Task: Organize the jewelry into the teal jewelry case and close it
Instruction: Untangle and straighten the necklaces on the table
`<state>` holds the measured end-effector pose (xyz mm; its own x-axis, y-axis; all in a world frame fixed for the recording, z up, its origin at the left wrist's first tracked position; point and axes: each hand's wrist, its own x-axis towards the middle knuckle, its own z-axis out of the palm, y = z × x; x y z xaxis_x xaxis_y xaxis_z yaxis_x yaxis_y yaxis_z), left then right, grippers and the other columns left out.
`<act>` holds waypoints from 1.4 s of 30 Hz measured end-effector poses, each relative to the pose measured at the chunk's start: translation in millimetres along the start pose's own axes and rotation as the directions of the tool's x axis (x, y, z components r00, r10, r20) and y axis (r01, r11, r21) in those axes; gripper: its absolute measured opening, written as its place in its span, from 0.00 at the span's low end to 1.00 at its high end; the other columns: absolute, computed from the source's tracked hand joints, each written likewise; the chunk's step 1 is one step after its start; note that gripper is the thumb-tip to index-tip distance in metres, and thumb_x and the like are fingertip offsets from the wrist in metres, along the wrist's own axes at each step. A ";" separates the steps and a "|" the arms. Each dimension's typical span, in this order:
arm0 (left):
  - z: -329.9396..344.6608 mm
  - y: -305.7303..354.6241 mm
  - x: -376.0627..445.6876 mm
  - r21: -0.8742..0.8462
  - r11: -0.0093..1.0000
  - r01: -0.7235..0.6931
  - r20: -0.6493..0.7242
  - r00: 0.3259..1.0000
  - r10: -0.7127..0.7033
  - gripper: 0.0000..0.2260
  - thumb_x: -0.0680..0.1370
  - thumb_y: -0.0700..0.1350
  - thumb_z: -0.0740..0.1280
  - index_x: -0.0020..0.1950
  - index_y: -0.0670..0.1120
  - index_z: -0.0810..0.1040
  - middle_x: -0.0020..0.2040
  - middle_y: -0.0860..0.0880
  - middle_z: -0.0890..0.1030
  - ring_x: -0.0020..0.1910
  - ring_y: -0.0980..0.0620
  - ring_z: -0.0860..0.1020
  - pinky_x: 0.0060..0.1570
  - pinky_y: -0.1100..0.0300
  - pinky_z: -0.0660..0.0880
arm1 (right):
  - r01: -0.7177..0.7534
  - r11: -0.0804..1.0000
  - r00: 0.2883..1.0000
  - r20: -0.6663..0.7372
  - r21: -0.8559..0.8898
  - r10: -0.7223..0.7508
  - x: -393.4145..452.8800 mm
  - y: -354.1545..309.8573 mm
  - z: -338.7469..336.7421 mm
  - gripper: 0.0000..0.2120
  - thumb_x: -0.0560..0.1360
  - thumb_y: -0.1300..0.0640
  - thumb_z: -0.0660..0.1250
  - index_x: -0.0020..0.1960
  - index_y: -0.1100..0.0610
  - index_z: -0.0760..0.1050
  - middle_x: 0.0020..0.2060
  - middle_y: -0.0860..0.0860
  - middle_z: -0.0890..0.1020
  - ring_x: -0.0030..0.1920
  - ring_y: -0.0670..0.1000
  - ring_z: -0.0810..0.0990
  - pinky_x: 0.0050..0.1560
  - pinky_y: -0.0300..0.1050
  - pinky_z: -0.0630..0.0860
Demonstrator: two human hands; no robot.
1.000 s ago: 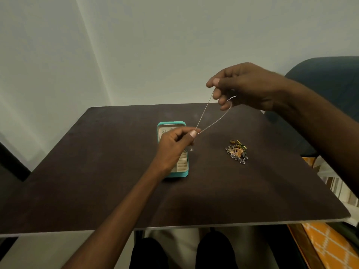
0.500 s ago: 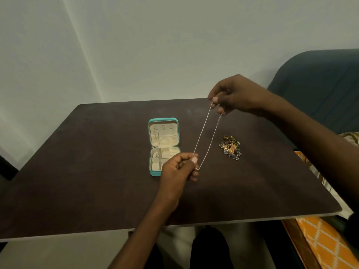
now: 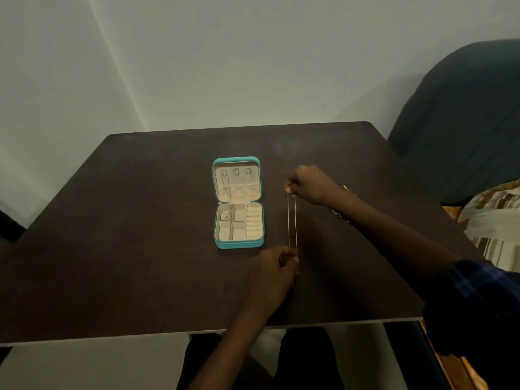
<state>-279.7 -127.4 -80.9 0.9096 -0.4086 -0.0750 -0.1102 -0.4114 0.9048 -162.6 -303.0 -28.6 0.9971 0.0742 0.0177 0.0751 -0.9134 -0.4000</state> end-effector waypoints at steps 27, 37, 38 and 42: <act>-63.2 0.9 23.5 0.035 0.986 -0.161 -0.516 0.842 0.156 0.10 0.78 0.50 0.63 0.41 0.49 0.80 0.38 0.52 0.81 0.38 0.59 0.80 0.35 0.67 0.76 | 0.063 0.997 0.871 -0.490 0.038 -0.036 0.7 -57.0 15.9 0.07 0.76 0.53 0.63 0.48 0.55 0.76 0.41 0.47 0.74 0.43 0.44 0.69 0.36 0.37 0.61; -128.7 -37.4 122.9 -0.099 0.995 0.021 -0.508 0.859 -0.069 0.21 0.77 0.59 0.59 0.68 0.54 0.67 0.67 0.50 0.72 0.66 0.50 0.70 0.65 0.45 0.68 | -0.047 0.996 0.839 -0.538 0.082 0.083 -0.3 -97.2 45.2 0.08 0.76 0.49 0.62 0.50 0.52 0.76 0.47 0.47 0.79 0.47 0.47 0.73 0.41 0.40 0.66; -128.6 -39.9 125.1 -0.158 0.987 -0.021 -0.457 0.888 -0.054 0.18 0.78 0.59 0.57 0.64 0.53 0.71 0.61 0.50 0.77 0.61 0.51 0.75 0.61 0.45 0.72 | -0.052 0.997 0.849 -0.522 0.062 0.077 1.1 -97.5 49.1 0.09 0.76 0.49 0.62 0.49 0.52 0.76 0.47 0.47 0.79 0.47 0.47 0.74 0.41 0.41 0.67; -128.8 -40.8 126.8 -0.253 0.960 -0.117 -0.397 0.918 0.007 0.16 0.82 0.51 0.53 0.50 0.46 0.78 0.47 0.47 0.83 0.48 0.48 0.81 0.51 0.46 0.78 | -0.093 0.994 0.906 -0.409 0.063 0.110 9.6 -104.7 60.7 0.11 0.76 0.48 0.62 0.45 0.53 0.79 0.42 0.48 0.81 0.44 0.49 0.77 0.37 0.44 0.71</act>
<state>-108.2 -57.4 -73.2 0.9930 -0.0546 0.1043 -0.1111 -0.1412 0.9837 -161.8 -182.4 -42.1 0.9171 -0.1970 0.3466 -0.0185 -0.8895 -0.4566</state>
